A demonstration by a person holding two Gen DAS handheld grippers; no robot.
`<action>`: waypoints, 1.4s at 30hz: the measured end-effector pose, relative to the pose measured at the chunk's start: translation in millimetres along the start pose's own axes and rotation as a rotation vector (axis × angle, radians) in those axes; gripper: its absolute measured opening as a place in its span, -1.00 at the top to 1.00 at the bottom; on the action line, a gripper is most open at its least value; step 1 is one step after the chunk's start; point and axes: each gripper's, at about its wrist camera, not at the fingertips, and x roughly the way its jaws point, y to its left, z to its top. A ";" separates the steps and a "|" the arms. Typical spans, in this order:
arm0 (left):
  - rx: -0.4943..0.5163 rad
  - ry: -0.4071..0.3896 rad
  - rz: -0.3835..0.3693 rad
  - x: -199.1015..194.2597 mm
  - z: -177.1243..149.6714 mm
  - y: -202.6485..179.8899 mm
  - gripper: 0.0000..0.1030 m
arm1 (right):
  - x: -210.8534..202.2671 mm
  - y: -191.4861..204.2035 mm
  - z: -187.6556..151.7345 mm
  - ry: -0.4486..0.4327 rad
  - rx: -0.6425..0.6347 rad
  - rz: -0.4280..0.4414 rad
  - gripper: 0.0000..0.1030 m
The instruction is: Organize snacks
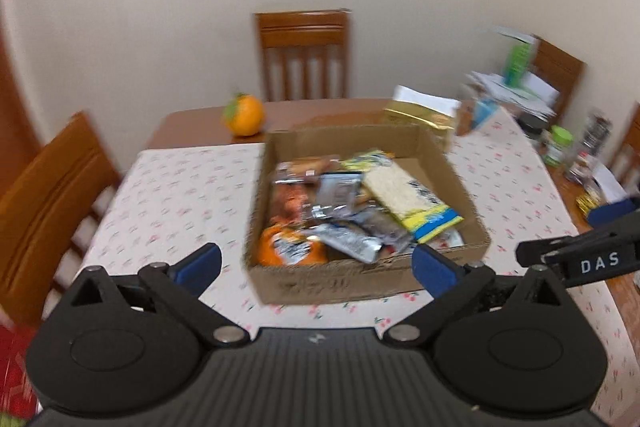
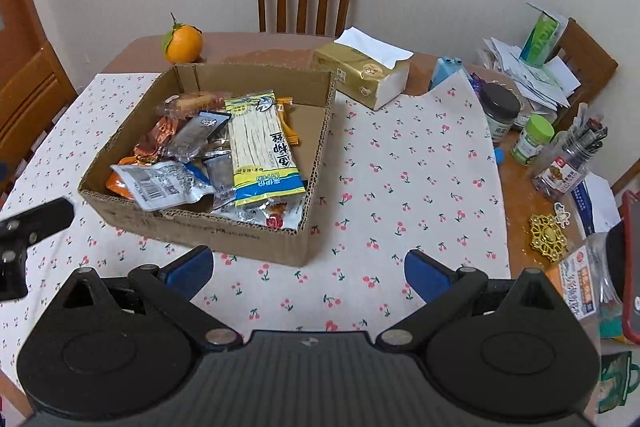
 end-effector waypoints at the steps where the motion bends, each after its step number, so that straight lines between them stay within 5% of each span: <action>1: -0.007 -0.005 0.028 -6.9 -1.9 -1.3 -0.97 | -3.7 0.6 -0.7 0.001 0.001 0.004 -1.00; 7: -0.066 0.055 0.055 -32.1 3.5 1.7 -0.97 | -38.0 6.8 -6.5 -0.031 0.021 0.006 -1.00; 16: -0.035 0.019 0.049 -57.3 22.4 13.1 -0.97 | -87.7 29.2 -3.7 -0.129 0.067 -0.042 -1.00; 42: -0.042 0.056 0.011 -56.8 24.0 35.7 -0.97 | -103.8 64.9 -5.7 -0.144 0.078 -0.092 -1.00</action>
